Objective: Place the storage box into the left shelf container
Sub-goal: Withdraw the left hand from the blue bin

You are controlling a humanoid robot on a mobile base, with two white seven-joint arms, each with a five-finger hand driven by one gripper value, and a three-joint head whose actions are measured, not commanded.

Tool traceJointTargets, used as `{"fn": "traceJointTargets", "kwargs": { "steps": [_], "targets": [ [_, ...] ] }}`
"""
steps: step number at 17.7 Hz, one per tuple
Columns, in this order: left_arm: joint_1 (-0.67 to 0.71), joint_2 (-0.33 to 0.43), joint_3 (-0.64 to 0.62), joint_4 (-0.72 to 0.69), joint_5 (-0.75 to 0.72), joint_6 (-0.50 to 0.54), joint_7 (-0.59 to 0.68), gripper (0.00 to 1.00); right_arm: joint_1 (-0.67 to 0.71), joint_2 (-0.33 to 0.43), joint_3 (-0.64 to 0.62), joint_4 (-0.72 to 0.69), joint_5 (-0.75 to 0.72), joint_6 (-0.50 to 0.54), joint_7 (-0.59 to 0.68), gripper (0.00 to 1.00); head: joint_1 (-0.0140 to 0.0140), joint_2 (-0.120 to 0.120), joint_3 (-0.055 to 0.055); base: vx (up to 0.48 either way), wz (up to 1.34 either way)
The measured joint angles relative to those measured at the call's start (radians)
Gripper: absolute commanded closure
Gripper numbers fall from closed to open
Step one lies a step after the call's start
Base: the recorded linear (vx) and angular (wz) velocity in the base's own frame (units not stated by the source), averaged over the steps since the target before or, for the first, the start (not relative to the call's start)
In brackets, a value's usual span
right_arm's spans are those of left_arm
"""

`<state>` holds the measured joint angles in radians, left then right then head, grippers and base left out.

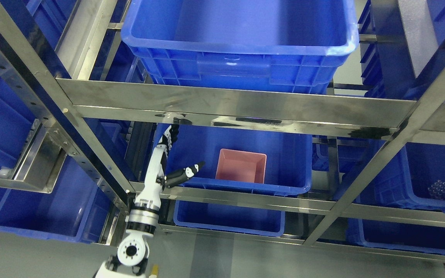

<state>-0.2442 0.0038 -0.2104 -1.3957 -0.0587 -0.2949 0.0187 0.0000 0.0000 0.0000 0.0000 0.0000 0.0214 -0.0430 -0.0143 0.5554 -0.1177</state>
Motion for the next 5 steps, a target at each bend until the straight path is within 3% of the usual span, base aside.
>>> {"fn": "traceJointTargets", "kwargs": {
  "steps": [5],
  "targets": [
    [0.081, -0.001, -0.004, -0.079, 0.037, 0.034, 0.007, 0.01, 0.000, 0.000, 0.000, 0.000, 0.000, 0.000, 0.000, 0.00, 0.0000, 0.000, 0.000, 0.000, 0.00]
  ]
}}
